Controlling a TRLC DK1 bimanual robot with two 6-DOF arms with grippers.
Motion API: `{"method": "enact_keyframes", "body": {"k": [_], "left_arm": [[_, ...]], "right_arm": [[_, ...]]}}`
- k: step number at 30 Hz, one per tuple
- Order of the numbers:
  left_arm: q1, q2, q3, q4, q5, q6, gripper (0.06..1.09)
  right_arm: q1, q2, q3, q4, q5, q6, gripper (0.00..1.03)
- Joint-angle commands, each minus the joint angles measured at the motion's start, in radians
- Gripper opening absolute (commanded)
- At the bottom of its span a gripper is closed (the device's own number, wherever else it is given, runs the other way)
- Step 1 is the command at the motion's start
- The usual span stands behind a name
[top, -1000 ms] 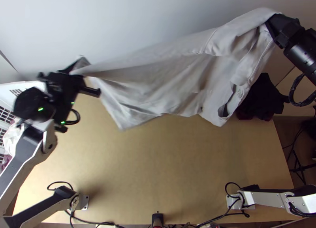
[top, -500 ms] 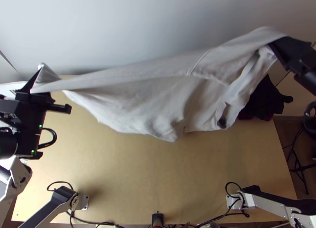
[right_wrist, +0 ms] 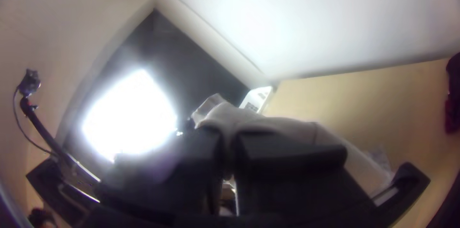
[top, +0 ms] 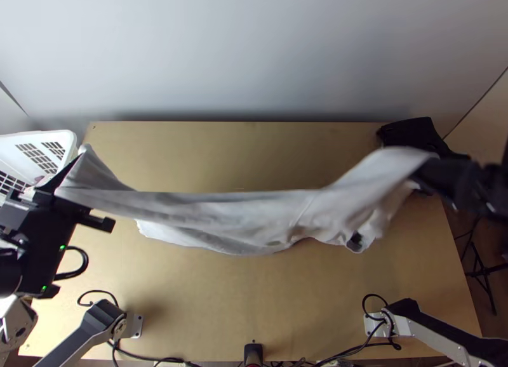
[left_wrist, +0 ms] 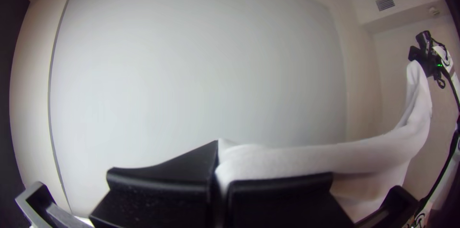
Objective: Fold the t-shirt
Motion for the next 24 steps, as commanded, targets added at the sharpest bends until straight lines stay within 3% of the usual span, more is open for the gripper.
{"method": "enact_keyframes", "body": {"k": [1,5,10,17,21,24], "left_arm": [[-0.003,-0.072,0.013,-0.041,0.000,-0.047,0.09],[0.041,-0.075,0.085,-0.019,0.000,-0.059,0.09],[0.097,-0.060,0.207,0.038,-0.003,-0.071,0.09],[0.129,-0.020,0.315,0.085,-0.004,-0.028,0.09],[0.129,-0.035,0.319,0.087,-0.003,-0.040,0.09],[0.130,-0.051,0.315,0.070,-0.001,-0.063,0.09]], "right_arm": [[-0.040,-0.018,0.110,-0.066,-0.186,0.087,0.03],[-0.067,0.005,0.217,-0.049,-0.222,0.124,0.03],[-0.140,0.011,0.257,0.161,-0.235,0.256,0.03],[-0.182,0.065,0.262,0.276,-0.221,0.323,0.03],[-0.204,0.080,0.251,0.510,-0.204,0.520,0.03],[-0.205,0.088,0.245,0.542,-0.202,0.544,0.03]]}}
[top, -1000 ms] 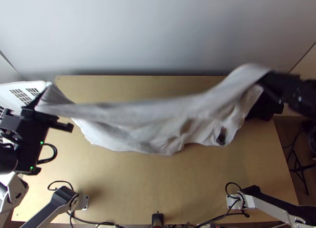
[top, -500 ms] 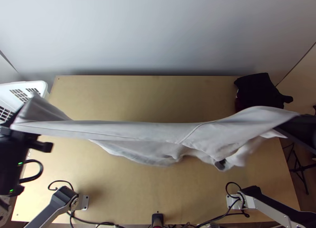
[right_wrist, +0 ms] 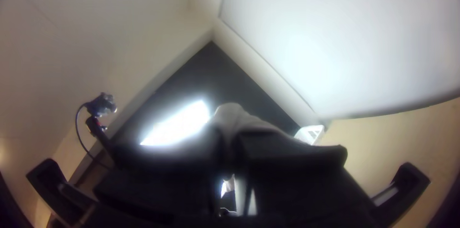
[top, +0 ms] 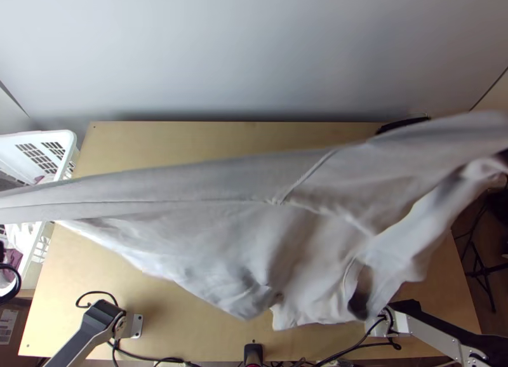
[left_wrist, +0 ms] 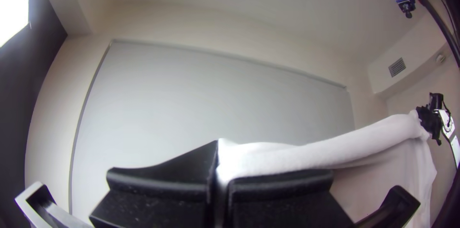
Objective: Fold the t-shirt
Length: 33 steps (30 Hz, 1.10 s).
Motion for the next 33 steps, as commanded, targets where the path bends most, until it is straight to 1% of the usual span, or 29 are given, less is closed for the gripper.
{"method": "enact_keyframes", "body": {"k": [1,4,8,13,16,18,21,23,27,31,33], "left_arm": [[0.011,-0.018,0.029,-0.011,0.000,-0.030,0.09],[0.011,-0.030,0.003,-0.042,0.000,-0.036,0.09],[0.009,-0.076,-0.113,-0.042,0.029,-0.031,0.09],[0.002,-0.146,-0.266,-0.003,0.047,-0.021,0.09],[0.008,-0.182,-0.361,0.024,0.044,0.022,0.09],[0.011,-0.199,-0.442,0.078,0.024,0.067,0.09],[0.011,-0.219,-0.570,0.161,0.020,0.111,0.09],[0.012,-0.222,-0.657,0.233,0.020,0.143,0.09],[0.042,-0.192,-0.803,0.352,0.026,0.170,0.09],[0.108,-0.110,-0.929,0.483,0.085,0.179,0.09],[0.154,-0.038,-0.967,0.556,0.119,0.165,0.09]], "right_arm": [[-0.030,0.025,-0.020,0.160,0.012,0.129,0.03],[-0.031,0.007,-0.112,0.158,0.011,0.103,0.03],[-0.030,-0.047,-0.310,0.158,0.008,0.045,0.03],[-0.027,-0.148,-0.614,0.184,0.002,0.002,0.03],[-0.031,-0.194,-0.746,0.186,0.003,-0.040,0.03],[-0.066,-0.208,-0.838,0.184,0.002,-0.090,0.03],[-0.091,-0.205,-0.956,0.189,0.002,-0.166,0.03],[-0.093,-0.199,-1.039,0.239,0.002,-0.175,0.03],[-0.094,-0.171,-1.203,0.344,0.005,-0.192,0.03],[-0.091,-0.112,-1.336,0.468,0.020,-0.202,0.03],[-0.094,-0.053,-1.366,0.505,0.034,-0.233,0.03]]}}
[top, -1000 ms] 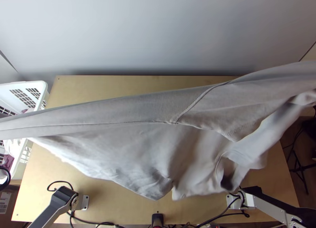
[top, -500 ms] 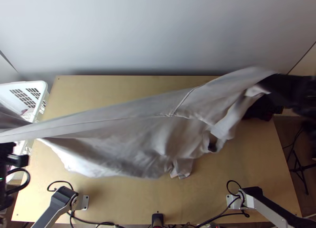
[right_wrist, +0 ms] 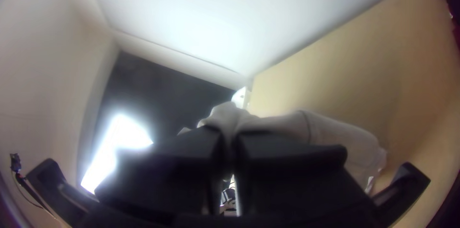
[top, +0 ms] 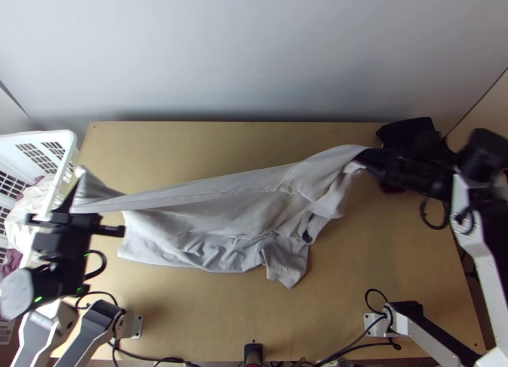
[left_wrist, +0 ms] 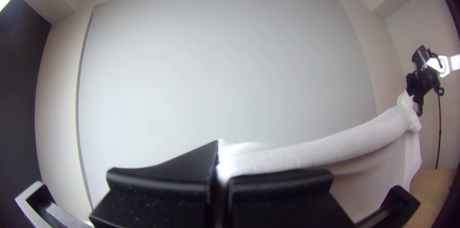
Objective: Fold the t-shirt
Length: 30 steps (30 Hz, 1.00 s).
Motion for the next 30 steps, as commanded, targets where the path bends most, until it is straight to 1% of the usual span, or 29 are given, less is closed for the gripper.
{"method": "enact_keyframes", "body": {"k": [1,4,6,8,11,17,23,27,30], "left_arm": [[0.115,0.162,-0.203,0.220,0.098,0.005,0.09],[0.186,0.337,-0.226,0.358,0.162,-0.003,0.09],[0.223,0.489,-0.218,0.466,0.176,0.004,0.09],[0.258,0.644,-0.180,0.536,0.182,0.007,0.09],[0.296,0.857,-0.062,0.553,0.187,0.028,0.09],[0.319,1.162,0.182,0.564,0.187,0.168,0.09],[0.316,1.441,0.401,0.564,0.185,0.266,0.09],[0.312,1.595,0.530,0.564,0.185,0.277,0.09],[0.308,1.678,0.619,0.562,0.184,0.238,0.09]], "right_arm": [[-0.009,0.126,-0.203,0.145,0.024,-0.076,0.03],[-0.023,0.247,-0.214,0.191,0.024,-0.125,0.03],[-0.029,0.327,-0.209,0.229,0.024,-0.143,0.03],[-0.029,0.404,-0.195,0.274,0.039,-0.154,0.03],[-0.035,0.537,-0.125,0.289,0.048,-0.174,0.03],[-0.039,0.706,0.043,0.289,0.059,-0.177,0.03],[-0.042,0.876,0.244,0.262,0.076,-0.171,0.03],[-0.055,0.987,0.371,0.249,0.091,-0.168,0.03],[-0.063,1.059,0.461,0.231,0.111,-0.168,0.03]]}}
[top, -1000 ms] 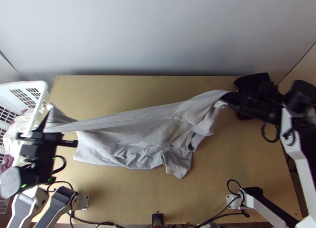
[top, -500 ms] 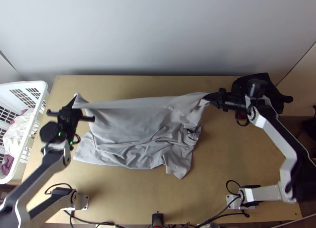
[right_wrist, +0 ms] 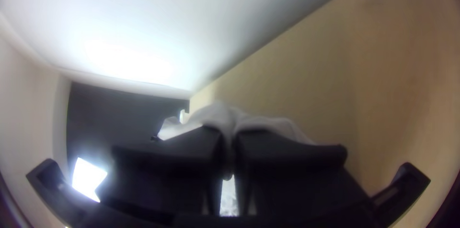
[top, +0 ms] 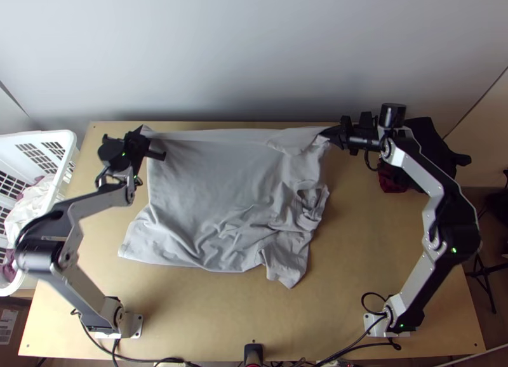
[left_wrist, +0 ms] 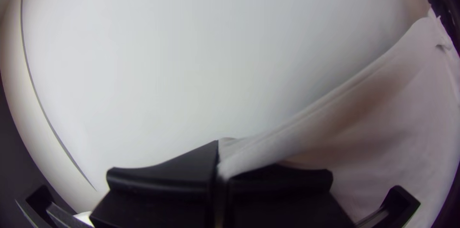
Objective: Fold the t-shirt
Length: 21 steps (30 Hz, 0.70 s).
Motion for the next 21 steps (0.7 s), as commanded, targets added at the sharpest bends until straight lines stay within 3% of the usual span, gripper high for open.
{"method": "enact_keyframes", "body": {"k": [1,4,13,21], "left_arm": [[0.000,0.259,0.232,0.005,-0.006,-0.020,0.09],[-0.002,0.301,0.305,-0.001,-0.008,-0.082,0.09],[0.001,0.445,0.559,-0.030,-0.029,-0.159,0.09],[0.006,0.549,0.726,-0.107,-0.064,-0.215,0.09]], "right_arm": [[-0.016,0.192,0.227,-0.032,0.035,0.002,0.03],[-0.021,0.255,0.331,-0.044,0.071,0.001,0.03],[-0.035,0.559,0.866,-0.254,0.145,-0.017,0.03],[-0.013,0.626,0.900,-0.202,0.253,-0.062,0.03]]}}
